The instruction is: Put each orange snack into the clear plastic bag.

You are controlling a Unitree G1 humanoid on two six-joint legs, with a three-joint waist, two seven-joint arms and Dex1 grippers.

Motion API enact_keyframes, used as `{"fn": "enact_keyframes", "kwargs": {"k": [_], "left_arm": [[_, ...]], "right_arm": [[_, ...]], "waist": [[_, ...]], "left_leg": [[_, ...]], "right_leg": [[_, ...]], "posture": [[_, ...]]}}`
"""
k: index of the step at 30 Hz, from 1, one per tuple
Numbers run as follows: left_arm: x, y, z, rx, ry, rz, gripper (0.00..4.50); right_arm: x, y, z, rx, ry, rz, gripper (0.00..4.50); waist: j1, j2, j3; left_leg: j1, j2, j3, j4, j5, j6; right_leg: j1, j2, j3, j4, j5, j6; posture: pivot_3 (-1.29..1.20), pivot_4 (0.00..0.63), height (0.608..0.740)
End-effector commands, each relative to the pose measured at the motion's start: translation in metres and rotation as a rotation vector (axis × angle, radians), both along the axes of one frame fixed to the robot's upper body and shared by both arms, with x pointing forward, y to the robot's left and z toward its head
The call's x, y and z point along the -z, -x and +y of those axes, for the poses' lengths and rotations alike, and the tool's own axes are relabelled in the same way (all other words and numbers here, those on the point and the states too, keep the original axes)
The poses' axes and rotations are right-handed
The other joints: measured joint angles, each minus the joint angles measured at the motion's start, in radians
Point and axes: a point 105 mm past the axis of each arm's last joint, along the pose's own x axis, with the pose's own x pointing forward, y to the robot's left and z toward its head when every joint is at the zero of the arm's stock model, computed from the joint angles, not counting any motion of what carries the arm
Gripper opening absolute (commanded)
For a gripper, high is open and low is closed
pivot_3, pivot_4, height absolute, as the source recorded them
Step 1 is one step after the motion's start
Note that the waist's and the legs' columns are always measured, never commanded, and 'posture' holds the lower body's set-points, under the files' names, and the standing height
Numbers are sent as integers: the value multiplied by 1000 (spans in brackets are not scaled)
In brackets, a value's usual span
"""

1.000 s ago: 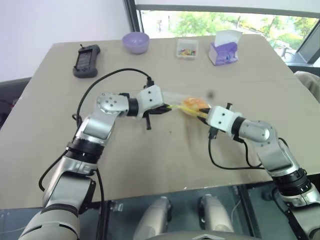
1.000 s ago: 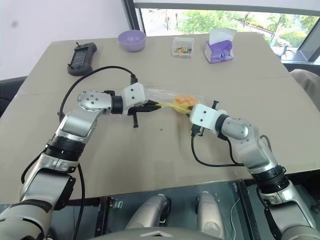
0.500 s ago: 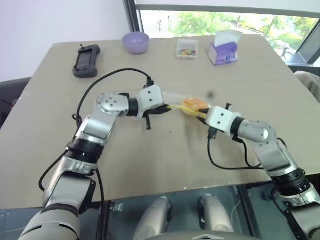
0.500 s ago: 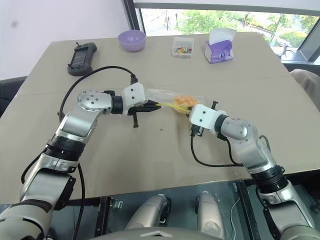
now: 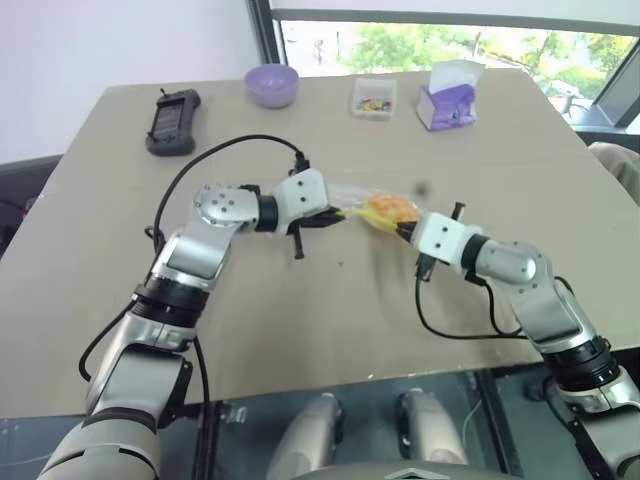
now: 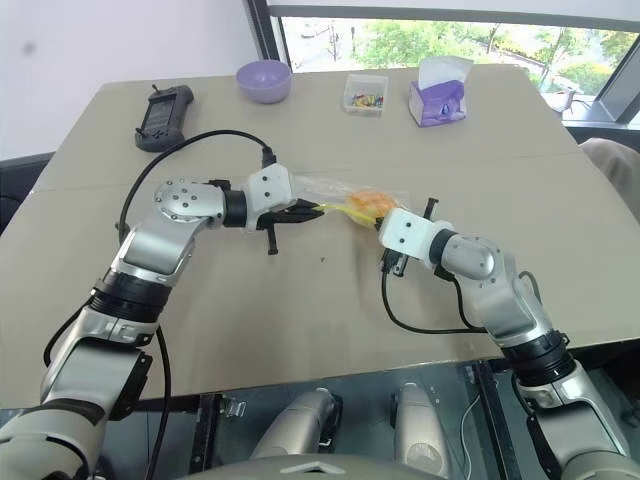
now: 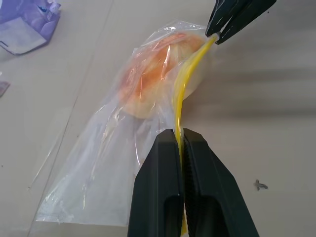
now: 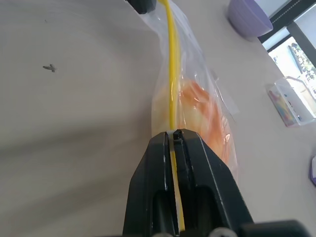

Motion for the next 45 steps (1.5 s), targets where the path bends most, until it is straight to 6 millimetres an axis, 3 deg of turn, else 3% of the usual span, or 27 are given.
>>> {"fn": "enact_keyframes", "kwargs": {"k": [1,9,21,39,45], "left_arm": [[-19,2,0,8,36,-59,0],[-15,8,11,-3,30,-50,0],[-10,10,14,-22,29,-42,0],[-10,12,17,-42,40,-42,0],[-11,11,18,-63,58,-46,0]], "right_arm": [[-10,-3,-10,38,4,-43,46],[-11,-9,-28,103,21,-52,46],[-12,-12,-38,129,36,-58,46],[-7,-28,-77,250,106,-73,46],[-20,-33,-91,283,99,-103,46]], "waist": [[0,0,0],[-1,0,0],[1,0,0],[1,0,0],[0,0,0]], "left_leg": [[0,0,0,0,0,0],[0,0,0,0,0,0],[0,0,0,0,0,0],[0,0,0,0,0,0],[0,0,0,0,0,0]], "right_leg": [[0,0,0,0,0,0],[0,0,0,0,0,0],[0,0,0,0,0,0],[0,0,0,0,0,0],[0,0,0,0,0,0]], "posture": [[0,150,740],[0,150,740],[0,150,740],[0,150,740],[0,150,740]]}}
